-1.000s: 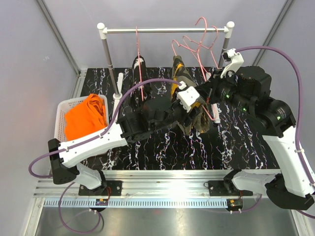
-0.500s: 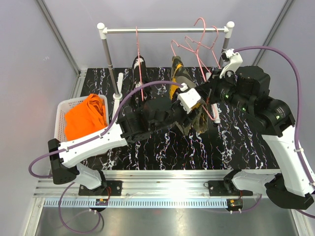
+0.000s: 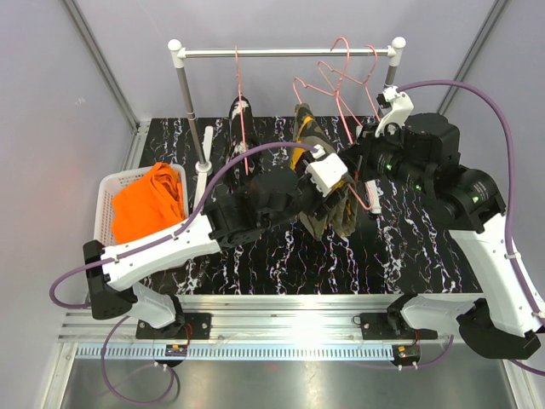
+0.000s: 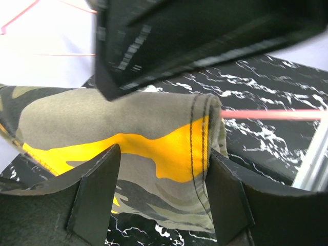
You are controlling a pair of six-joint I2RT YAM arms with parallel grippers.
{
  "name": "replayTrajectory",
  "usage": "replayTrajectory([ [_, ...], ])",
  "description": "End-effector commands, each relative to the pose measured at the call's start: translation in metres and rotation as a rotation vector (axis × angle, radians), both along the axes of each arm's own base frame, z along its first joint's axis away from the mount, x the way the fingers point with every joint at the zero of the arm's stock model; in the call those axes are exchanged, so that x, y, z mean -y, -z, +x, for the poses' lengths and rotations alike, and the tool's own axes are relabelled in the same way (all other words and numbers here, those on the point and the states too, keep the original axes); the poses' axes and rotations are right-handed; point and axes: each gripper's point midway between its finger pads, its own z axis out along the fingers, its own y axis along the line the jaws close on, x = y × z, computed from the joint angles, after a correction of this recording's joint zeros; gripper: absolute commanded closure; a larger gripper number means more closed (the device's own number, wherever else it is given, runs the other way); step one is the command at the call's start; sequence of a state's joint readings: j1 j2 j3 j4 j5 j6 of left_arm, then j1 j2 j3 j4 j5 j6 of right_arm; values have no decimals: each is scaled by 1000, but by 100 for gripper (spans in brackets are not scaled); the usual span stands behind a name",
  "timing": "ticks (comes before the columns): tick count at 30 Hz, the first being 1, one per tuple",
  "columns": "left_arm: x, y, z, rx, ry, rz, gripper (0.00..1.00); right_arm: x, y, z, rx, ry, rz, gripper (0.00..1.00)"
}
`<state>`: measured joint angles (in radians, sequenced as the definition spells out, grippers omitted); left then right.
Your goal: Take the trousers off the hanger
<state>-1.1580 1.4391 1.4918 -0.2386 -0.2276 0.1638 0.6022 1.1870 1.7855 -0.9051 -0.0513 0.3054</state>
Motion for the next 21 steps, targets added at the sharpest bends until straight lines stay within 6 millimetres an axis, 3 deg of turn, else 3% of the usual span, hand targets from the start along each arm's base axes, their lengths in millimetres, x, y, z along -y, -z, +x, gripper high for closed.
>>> replayTrajectory([
  [1,-11,-41,18,58,-126,-141,34,-9,-78,-10,217,-65,187,100],
  [2,-8,-40,19,49,-131,-155,35,-10,-77,-12,211,-72,199,100],
  [9,-1,-50,26,37,-165,-254,77,-12,-76,-20,203,-101,222,100],
  [10,-1,-51,26,35,-165,-256,93,-12,-76,-20,203,-100,222,100],
  [11,0,-50,25,32,-167,-258,99,-11,-75,-21,203,-98,220,100],
  [16,-18,-79,25,81,-233,-354,100,1,-49,-7,190,-9,157,100],
  [21,-48,-118,26,138,-309,-438,100,14,15,11,108,103,54,100],
])
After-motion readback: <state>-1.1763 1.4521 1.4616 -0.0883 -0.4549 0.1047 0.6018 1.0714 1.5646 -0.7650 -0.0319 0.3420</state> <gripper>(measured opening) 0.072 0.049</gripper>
